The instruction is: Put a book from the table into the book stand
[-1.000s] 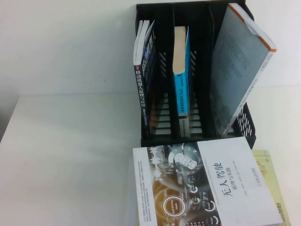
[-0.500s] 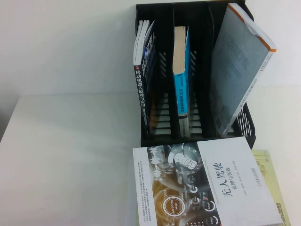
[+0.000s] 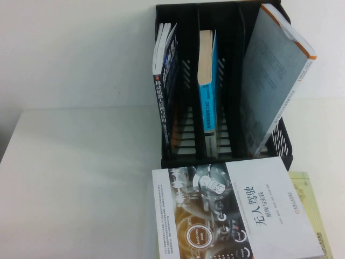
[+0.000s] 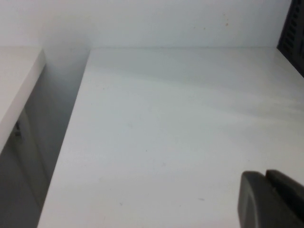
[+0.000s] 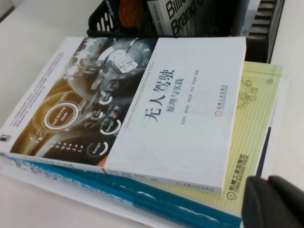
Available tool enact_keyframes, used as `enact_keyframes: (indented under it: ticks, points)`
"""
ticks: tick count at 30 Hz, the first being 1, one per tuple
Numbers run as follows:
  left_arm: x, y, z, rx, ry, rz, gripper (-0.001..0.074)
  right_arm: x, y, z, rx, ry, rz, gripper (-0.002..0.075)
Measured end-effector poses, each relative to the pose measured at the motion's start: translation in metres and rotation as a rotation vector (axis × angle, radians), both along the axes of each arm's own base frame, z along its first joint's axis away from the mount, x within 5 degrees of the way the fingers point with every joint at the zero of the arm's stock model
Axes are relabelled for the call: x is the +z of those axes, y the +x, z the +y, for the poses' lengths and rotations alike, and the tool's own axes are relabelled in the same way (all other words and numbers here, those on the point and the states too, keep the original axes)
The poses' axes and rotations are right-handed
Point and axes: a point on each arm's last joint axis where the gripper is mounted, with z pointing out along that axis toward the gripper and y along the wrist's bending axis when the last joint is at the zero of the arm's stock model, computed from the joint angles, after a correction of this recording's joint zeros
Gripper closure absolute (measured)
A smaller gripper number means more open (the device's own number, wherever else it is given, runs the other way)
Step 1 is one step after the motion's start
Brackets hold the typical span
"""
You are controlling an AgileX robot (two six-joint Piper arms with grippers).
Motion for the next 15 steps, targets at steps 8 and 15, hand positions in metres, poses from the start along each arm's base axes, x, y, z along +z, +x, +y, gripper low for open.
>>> enact_keyframes:
  ticks: [8, 15]
  points:
    - [-0.0012, -0.0007, -0.0025, -0.054, 0.022, 0.011, 0.0735, 0.0000, 0.0000, 0.0000, 0.000, 0.000, 0.000, 0.0727]
    - [-0.0010, -0.0008, -0.0026, -0.057, 0.025, 0.013, 0.0735, 0.0000, 0.0000, 0.0000, 0.000, 0.000, 0.000, 0.0727]
